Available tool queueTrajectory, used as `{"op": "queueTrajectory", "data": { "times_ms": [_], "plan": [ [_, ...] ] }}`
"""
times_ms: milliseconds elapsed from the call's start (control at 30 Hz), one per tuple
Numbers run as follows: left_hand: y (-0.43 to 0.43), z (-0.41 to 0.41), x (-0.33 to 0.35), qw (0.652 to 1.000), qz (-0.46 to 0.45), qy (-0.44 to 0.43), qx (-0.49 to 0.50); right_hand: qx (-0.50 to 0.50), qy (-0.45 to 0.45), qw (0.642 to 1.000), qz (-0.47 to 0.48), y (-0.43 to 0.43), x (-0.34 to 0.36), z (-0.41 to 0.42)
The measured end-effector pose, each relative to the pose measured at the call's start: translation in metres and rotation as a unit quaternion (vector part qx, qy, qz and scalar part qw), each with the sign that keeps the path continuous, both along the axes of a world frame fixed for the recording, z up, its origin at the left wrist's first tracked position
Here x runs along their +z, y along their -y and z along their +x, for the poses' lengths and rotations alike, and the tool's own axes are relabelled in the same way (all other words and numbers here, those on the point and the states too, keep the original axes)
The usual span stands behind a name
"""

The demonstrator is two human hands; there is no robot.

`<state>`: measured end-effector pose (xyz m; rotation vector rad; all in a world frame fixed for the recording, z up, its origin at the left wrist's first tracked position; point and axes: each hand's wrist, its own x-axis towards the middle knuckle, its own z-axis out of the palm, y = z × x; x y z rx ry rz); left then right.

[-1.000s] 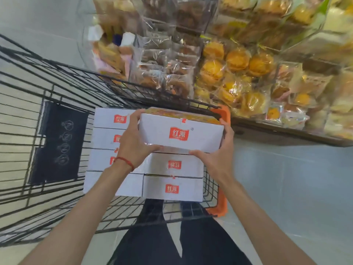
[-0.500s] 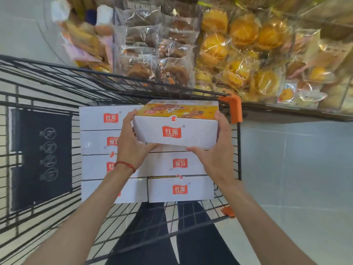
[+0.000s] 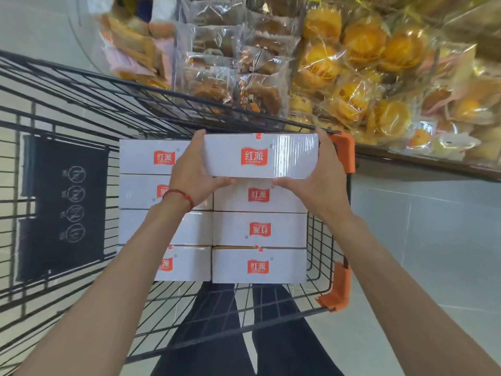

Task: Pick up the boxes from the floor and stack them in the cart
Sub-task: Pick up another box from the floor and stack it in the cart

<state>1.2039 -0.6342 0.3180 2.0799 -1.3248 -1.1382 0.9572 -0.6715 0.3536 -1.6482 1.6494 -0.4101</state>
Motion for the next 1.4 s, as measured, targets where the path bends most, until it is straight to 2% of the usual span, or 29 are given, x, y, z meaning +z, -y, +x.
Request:
{"op": "queueTrajectory", "data": {
  "times_ms": [133,233,467,567,700,933,1067,1300,1400],
  "plan": [
    [0.001,-0.001,-0.011,1.0,0.011,0.009,0.013,0.001,0.031,0.999,0.018,-0.003,-0.017,0.004],
    [0.003,-0.001,-0.017,1.0,-0.002,0.014,0.004,-0.033,0.055,0.997,0.03,-0.007,-0.03,0.004],
    [0.013,-0.001,-0.042,0.986,0.004,0.154,-0.056,-0.048,0.049,0.995,0.069,0.0,-0.055,-0.002],
    [0.008,0.0,-0.061,0.99,0.0,0.132,-0.053,-0.064,0.062,0.991,0.098,-0.001,-0.059,-0.001],
    [-0.007,-0.014,-0.081,0.991,0.046,0.109,-0.065,-0.101,0.093,0.983,0.118,0.002,-0.072,-0.001],
    [-0.014,-0.025,-0.108,0.966,0.038,0.233,-0.106,-0.136,0.085,0.979,0.127,0.005,-0.096,-0.002],
    [-0.016,-0.027,-0.112,0.96,0.041,0.251,-0.115,-0.139,0.093,0.976,0.141,0.005,-0.103,-0.005],
    [-0.015,-0.032,-0.11,0.957,0.052,0.262,-0.116,-0.148,0.099,0.978,0.11,0.002,-0.109,-0.005],
    [-0.01,-0.038,-0.1,0.956,0.082,0.258,-0.111,-0.144,0.104,0.975,0.129,0.004,-0.108,-0.007]
  ]
}}
